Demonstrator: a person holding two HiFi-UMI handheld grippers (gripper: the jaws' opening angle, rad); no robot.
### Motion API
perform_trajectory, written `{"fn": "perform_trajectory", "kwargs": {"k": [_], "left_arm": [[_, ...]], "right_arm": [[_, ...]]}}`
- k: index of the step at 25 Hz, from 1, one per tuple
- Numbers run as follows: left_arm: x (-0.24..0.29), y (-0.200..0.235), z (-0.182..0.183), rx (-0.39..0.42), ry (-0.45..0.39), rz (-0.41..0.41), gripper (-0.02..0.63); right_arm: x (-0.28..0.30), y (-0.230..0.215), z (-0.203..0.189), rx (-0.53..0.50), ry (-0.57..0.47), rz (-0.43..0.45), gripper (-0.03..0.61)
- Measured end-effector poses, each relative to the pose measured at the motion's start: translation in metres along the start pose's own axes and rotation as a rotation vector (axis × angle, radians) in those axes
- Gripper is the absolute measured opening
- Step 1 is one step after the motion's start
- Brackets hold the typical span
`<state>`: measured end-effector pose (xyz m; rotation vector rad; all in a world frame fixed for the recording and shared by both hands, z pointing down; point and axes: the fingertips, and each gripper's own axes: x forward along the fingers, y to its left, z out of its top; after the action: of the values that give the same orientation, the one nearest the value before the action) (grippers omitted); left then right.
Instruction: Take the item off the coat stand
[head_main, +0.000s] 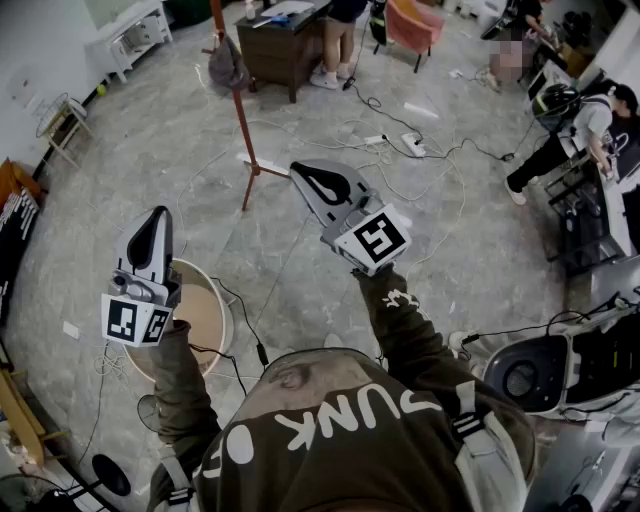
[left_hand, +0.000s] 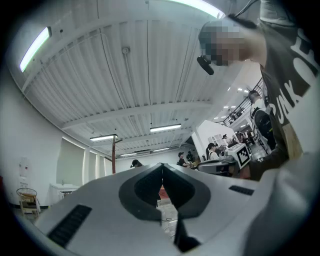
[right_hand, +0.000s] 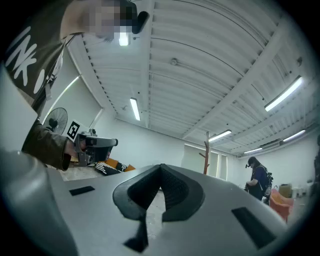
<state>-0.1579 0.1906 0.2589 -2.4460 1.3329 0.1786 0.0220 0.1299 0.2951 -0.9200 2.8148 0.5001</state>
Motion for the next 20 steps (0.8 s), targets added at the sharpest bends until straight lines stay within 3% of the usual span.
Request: {"fn": "perform_trajectory", "kwargs": {"k": [10,16,17,18,20], "left_arm": [[0.0,-0.004,-0.003,-0.003,0.002,-0.002,0.005],[0.002,-0.002,-0.008,-0.008,0.006,-0.005,0.005],[0.002,-0.002,-0.008,-0.01,0.009,-0.005,0.005],[0.001,-0.003,-0.009,-0.011,0.011,-0.005,0.005],[0.002,-0.004,-0.008,-0.01,0.011,-0.005,0.005]], "right_arm": [[-0.004,0.0,-0.004,0.0,0.006,-0.001,0.009],[0.002,0.008,-0.008,-0.015,0.015,0.043,0.012],[0.003,0.011,-0.01,-0.014,0.023,0.056,0.059],[0.004,0.014,-0.012,-0.011,0.034,0.072,0.214],[0.007,0.019,-0.015,-0.016,0.048,0.104,0.271]]}}
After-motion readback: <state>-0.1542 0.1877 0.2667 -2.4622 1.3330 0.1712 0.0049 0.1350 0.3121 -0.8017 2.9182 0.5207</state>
